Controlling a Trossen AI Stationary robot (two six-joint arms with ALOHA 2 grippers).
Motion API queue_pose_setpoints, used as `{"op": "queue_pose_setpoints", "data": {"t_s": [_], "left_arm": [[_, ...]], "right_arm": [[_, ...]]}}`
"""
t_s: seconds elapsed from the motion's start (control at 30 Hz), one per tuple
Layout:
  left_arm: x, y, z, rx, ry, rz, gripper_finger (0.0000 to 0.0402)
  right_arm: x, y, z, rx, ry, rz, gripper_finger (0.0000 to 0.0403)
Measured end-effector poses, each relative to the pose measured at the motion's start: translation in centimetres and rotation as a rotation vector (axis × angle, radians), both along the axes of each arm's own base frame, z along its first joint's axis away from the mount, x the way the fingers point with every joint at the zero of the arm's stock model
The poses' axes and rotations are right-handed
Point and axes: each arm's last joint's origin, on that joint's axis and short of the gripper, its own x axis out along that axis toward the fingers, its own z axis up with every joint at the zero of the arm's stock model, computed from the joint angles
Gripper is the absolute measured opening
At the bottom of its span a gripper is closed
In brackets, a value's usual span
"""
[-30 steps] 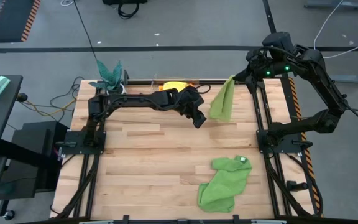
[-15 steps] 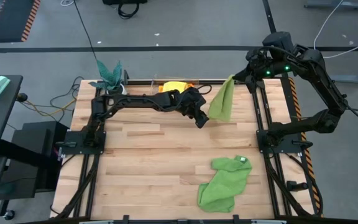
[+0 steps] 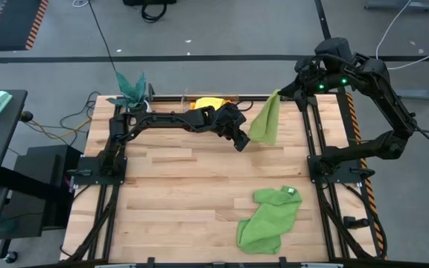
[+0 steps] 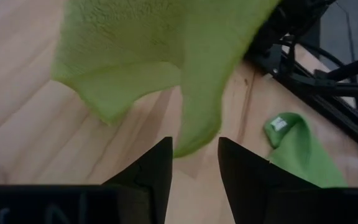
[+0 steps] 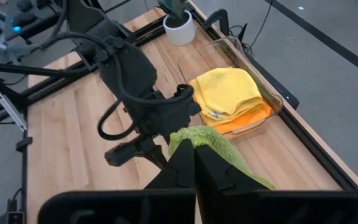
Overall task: Fold microfiber towels
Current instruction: Fold the light green towel
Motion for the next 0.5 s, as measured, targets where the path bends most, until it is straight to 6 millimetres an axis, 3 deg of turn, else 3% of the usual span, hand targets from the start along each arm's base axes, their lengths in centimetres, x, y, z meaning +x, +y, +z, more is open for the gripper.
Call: {"op": "queue_pose_setpoints", "data": {"t_s": [0.3, 0.5], "left_arm": [[0.0, 0.3, -0.4, 0.029, 0.015, 0.022, 0.0139], [0.4, 0.5, -2.0, 0.018, 0.049, 0.026, 0.0133]], "right_arm": [[0.1, 0.0, 0.1, 0.003, -0.013, -0.001, 0.0], [0.1, 0.0, 0.1, 0.005, -0.013, -0.002, 0.0]]}}
